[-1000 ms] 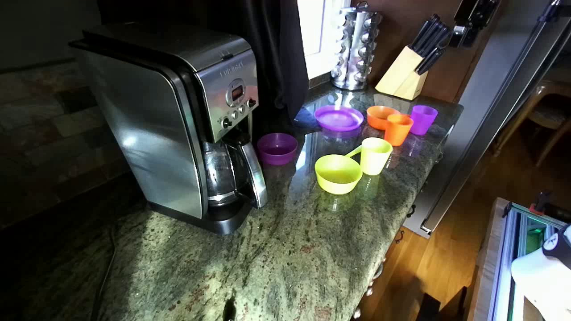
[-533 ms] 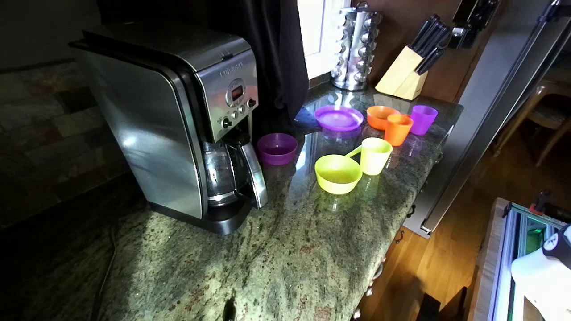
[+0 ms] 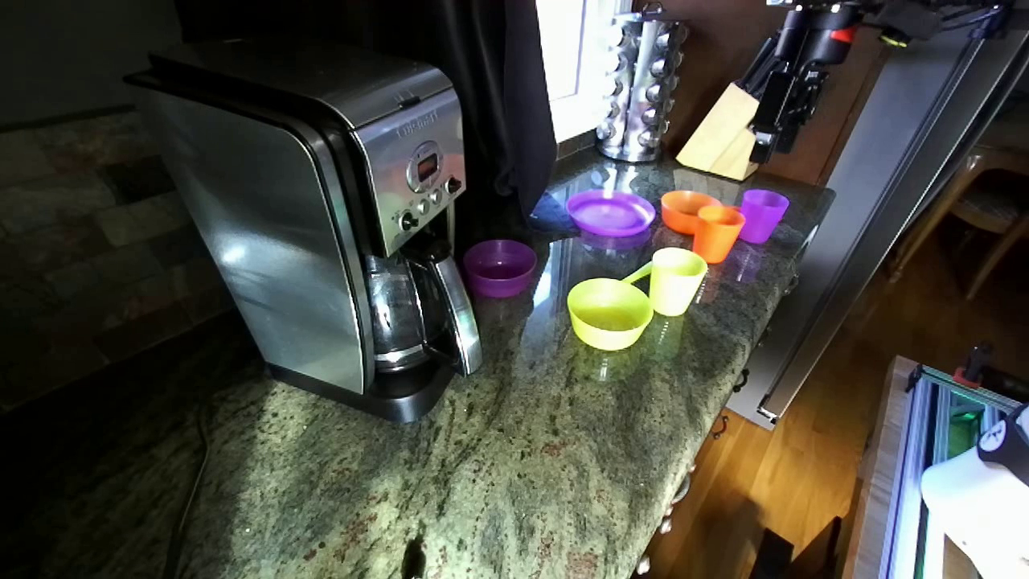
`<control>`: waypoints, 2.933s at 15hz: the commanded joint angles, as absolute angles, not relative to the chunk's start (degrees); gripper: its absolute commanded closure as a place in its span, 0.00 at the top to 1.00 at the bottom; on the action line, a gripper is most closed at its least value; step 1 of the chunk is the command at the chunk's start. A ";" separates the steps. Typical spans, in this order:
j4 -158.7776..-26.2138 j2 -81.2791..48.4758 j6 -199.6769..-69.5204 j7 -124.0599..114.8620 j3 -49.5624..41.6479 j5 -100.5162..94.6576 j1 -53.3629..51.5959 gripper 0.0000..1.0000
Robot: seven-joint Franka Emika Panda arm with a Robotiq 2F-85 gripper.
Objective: Place the yellow cup inside the yellow bowl then place the yellow knife inside the yellow cup.
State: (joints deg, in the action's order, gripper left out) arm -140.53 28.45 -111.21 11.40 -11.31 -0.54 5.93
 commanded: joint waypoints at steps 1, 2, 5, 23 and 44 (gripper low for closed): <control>-145.07 27.72 -116.40 16.34 -12.08 2.61 4.20 1.00; -146.16 27.39 -118.23 17.87 -12.42 3.90 3.68 1.00; -148.67 26.15 -123.05 20.82 -11.96 6.05 2.75 1.00; -148.29 15.11 -133.34 24.10 -11.81 9.49 1.39 1.00; -143.22 7.62 -130.71 24.43 -9.23 11.13 2.32 0.01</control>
